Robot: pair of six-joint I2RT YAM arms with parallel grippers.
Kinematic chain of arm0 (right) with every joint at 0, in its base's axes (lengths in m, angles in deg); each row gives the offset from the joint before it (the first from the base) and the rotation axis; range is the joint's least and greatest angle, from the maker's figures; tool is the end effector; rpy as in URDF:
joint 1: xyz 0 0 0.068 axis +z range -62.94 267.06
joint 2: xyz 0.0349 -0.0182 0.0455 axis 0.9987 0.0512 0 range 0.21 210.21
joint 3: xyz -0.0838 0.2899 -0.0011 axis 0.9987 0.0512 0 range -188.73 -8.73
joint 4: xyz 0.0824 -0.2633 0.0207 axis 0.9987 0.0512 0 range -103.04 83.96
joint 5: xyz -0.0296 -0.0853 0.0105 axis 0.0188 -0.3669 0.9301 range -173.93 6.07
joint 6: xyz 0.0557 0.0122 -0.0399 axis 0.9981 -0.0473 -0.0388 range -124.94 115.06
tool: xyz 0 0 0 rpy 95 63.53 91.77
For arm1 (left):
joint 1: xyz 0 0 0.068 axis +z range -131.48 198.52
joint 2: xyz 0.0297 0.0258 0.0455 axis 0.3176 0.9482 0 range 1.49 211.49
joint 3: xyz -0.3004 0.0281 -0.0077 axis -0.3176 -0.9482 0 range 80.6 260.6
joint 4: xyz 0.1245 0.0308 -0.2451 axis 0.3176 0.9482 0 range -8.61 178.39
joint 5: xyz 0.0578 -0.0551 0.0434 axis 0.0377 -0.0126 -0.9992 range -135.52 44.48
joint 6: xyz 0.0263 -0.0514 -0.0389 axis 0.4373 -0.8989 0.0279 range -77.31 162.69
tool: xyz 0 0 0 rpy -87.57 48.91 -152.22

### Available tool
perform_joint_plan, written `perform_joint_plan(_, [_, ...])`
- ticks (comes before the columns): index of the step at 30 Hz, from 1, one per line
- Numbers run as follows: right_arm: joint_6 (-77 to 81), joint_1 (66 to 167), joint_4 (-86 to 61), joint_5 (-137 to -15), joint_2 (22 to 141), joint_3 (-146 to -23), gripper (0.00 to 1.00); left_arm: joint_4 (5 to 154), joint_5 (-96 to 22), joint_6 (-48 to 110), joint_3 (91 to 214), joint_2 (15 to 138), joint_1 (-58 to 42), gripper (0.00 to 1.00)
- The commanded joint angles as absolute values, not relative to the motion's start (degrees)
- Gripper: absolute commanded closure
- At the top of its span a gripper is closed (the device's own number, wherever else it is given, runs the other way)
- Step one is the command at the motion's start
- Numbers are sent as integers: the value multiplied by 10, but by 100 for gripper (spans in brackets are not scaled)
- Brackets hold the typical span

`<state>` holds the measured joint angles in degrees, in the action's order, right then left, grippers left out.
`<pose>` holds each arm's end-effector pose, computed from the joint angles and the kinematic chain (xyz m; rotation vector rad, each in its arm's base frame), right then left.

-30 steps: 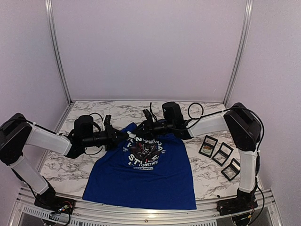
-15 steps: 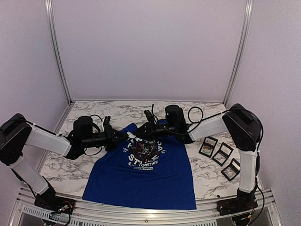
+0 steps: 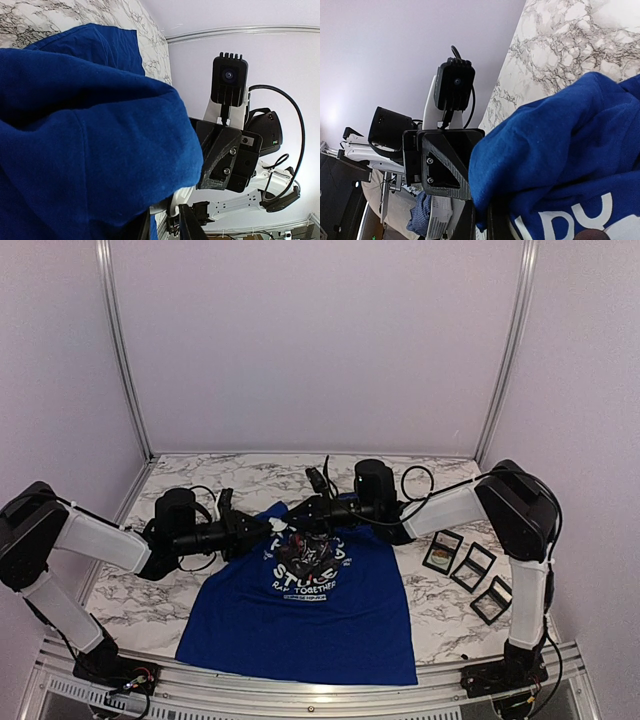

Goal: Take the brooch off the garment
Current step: Pass from the left arm to the right, then pass from the right arm to the left

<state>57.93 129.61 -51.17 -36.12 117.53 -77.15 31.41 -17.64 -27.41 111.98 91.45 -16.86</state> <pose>0.3266 0.3566 0.1963 -0.3836 2.1776 1.9247 0.2535 -0.2125 0.1972 -0.1909 2.0527 -1.6830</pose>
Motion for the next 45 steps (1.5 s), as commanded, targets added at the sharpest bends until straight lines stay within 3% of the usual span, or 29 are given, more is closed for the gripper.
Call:
perform_joint_plan(1, [582,1298,-542,-330,1163,-778,100,294,-172,-266,1110,904,-159,78])
perform_joint_plan(13, [560,1290,-529,-256,1171,-795,100,308,-84,-209,1138,902,-124,75])
perform_joint_plan(21, [537,1289,-494,-238,1179,-816,100,334,-17,-173,1179,911,-123,79])
perform_joint_plan(28, [522,1289,-473,-225,1186,-833,100,368,38,-133,1197,908,-108,69])
perform_joint_plan(35, [512,1290,-458,-214,1192,-841,100,539,89,-4,1241,878,-100,74])
perform_joint_plan(45, [515,1290,-461,-209,1200,-848,100,555,112,11,1223,867,-100,77])
